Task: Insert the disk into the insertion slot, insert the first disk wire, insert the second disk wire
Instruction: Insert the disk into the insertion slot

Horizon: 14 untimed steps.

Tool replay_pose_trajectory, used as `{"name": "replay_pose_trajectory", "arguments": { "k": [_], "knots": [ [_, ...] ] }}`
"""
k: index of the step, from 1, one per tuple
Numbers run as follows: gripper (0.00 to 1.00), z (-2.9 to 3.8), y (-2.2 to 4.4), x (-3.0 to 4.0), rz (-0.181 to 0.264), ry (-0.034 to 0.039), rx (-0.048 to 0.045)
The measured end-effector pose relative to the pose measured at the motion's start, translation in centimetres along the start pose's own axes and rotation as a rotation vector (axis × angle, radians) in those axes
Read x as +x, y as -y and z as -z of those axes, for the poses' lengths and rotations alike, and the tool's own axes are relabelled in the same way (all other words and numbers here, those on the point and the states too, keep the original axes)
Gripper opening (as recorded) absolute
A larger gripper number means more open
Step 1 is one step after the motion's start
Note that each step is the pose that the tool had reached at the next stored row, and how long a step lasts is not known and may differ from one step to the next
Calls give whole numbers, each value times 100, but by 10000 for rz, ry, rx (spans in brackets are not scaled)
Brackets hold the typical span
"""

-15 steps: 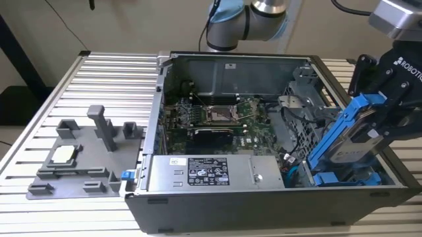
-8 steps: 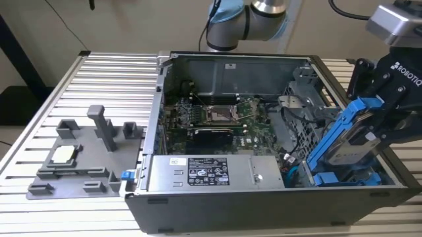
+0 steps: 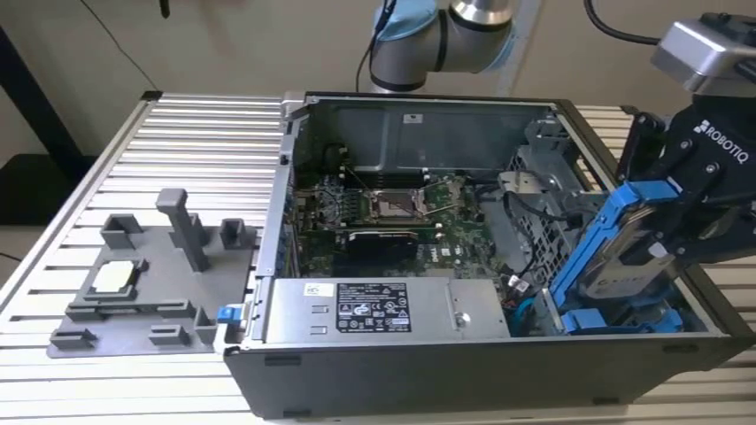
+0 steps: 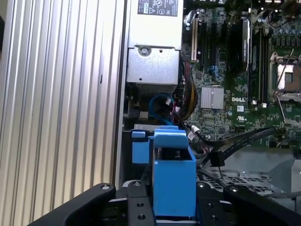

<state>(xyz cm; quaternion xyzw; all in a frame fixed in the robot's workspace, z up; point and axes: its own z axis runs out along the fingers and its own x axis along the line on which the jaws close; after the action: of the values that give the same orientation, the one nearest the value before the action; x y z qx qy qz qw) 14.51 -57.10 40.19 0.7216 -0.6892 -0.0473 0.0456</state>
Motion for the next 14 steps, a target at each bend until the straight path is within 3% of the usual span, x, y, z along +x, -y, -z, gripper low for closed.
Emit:
{"name": "replay_pose_trajectory", "arguments": {
  "k": [7, 9, 11, 12, 14],
  "knots": [
    [33, 174, 2, 1, -4, 5, -319],
    [33, 181, 38, 2, -4, 14, -619],
    [33, 184, 98, 5, -5, 17, -837],
    [33, 184, 140, 7, -6, 19, -898],
    [33, 175, 192, 10, -5, 23, -935]
  ]
}}
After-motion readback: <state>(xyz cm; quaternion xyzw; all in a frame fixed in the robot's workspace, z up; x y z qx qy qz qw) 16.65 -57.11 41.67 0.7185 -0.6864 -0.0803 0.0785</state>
